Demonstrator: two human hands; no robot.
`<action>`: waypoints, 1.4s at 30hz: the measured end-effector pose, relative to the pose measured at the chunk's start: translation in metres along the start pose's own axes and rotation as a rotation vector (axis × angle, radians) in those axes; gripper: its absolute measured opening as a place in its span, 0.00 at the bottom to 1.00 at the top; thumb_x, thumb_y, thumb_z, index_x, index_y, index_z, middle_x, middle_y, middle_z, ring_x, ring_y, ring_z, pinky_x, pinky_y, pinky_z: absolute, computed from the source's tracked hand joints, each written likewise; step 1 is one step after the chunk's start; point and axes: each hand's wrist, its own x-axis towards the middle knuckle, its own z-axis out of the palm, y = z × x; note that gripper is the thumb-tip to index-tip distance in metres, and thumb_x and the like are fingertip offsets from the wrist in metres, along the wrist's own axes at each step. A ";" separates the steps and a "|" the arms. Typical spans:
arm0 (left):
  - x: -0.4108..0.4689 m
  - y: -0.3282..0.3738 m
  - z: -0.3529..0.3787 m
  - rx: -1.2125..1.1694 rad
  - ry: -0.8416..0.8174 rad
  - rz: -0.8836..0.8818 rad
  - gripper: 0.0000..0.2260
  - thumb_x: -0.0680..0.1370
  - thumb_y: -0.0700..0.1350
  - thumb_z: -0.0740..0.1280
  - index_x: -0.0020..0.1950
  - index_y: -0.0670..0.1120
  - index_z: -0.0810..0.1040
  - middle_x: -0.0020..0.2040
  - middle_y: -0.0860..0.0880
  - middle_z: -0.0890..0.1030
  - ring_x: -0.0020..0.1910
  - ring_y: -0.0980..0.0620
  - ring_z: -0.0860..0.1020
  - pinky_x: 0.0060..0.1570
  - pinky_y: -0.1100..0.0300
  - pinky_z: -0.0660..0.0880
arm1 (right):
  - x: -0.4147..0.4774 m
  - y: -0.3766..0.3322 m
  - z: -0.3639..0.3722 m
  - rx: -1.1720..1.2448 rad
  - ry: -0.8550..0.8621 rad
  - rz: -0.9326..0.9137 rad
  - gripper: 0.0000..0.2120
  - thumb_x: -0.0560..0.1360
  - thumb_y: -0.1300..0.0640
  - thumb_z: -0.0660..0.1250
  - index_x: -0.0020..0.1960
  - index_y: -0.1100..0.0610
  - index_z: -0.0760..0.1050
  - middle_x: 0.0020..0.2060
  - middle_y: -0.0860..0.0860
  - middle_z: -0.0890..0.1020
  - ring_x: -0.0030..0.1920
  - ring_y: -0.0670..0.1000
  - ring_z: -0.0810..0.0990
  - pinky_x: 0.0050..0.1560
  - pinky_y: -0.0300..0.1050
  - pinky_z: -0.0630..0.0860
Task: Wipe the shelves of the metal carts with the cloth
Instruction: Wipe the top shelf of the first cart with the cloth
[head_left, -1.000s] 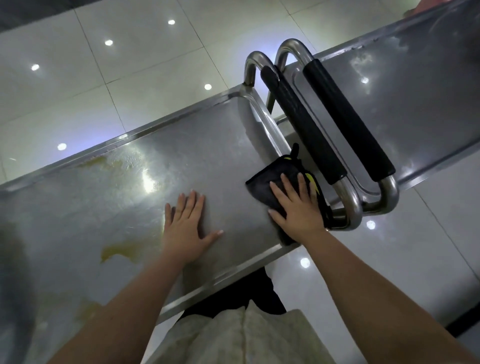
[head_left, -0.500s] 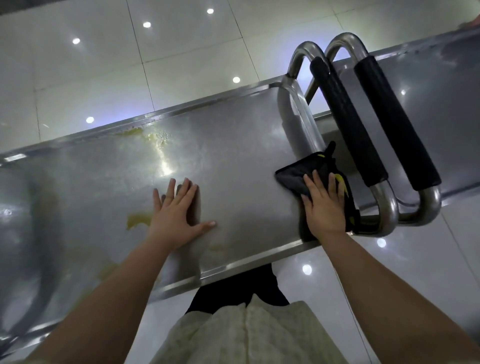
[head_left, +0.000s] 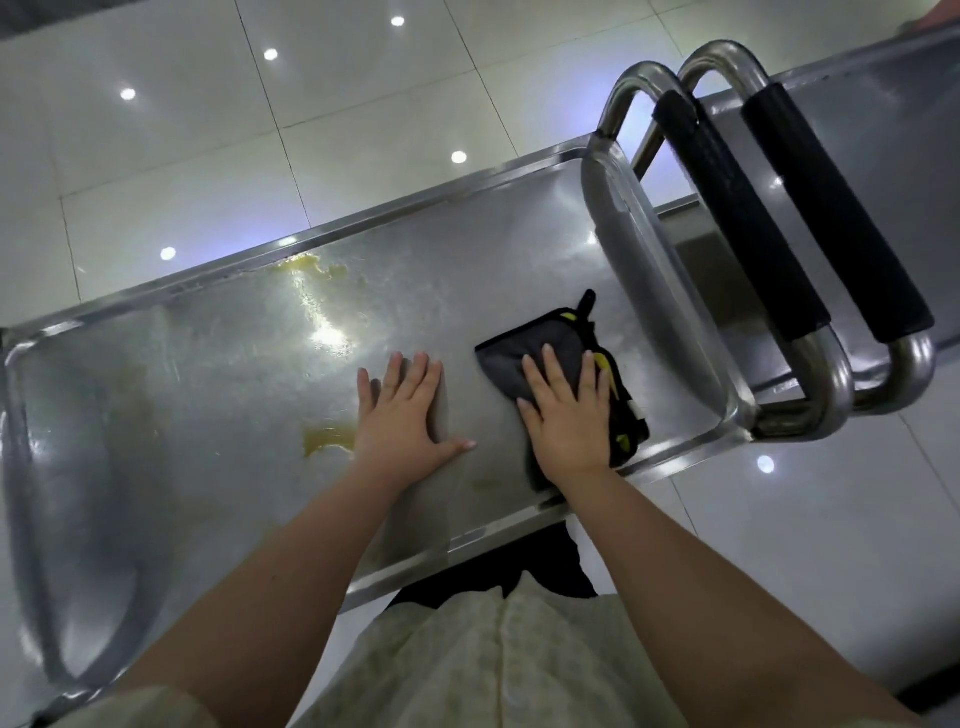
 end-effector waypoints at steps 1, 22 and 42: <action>0.000 -0.001 0.000 -0.005 0.004 0.007 0.50 0.66 0.77 0.56 0.79 0.53 0.43 0.79 0.54 0.43 0.77 0.49 0.36 0.71 0.41 0.30 | -0.001 -0.010 0.003 0.000 -0.008 -0.019 0.26 0.80 0.41 0.45 0.77 0.46 0.58 0.76 0.50 0.61 0.75 0.67 0.55 0.74 0.62 0.46; -0.011 -0.060 -0.030 -0.329 -0.021 0.006 0.32 0.76 0.51 0.64 0.78 0.53 0.55 0.79 0.53 0.51 0.77 0.51 0.38 0.74 0.43 0.35 | -0.054 -0.128 0.028 0.030 -0.049 -0.364 0.25 0.80 0.44 0.51 0.75 0.51 0.62 0.75 0.50 0.65 0.74 0.65 0.59 0.74 0.63 0.52; 0.018 -0.067 -0.015 -0.086 0.125 -0.287 0.29 0.81 0.59 0.51 0.79 0.51 0.50 0.79 0.52 0.49 0.76 0.50 0.37 0.72 0.42 0.34 | 0.118 0.089 -0.053 0.159 0.088 0.331 0.24 0.82 0.43 0.50 0.76 0.45 0.59 0.77 0.44 0.57 0.77 0.60 0.45 0.75 0.60 0.39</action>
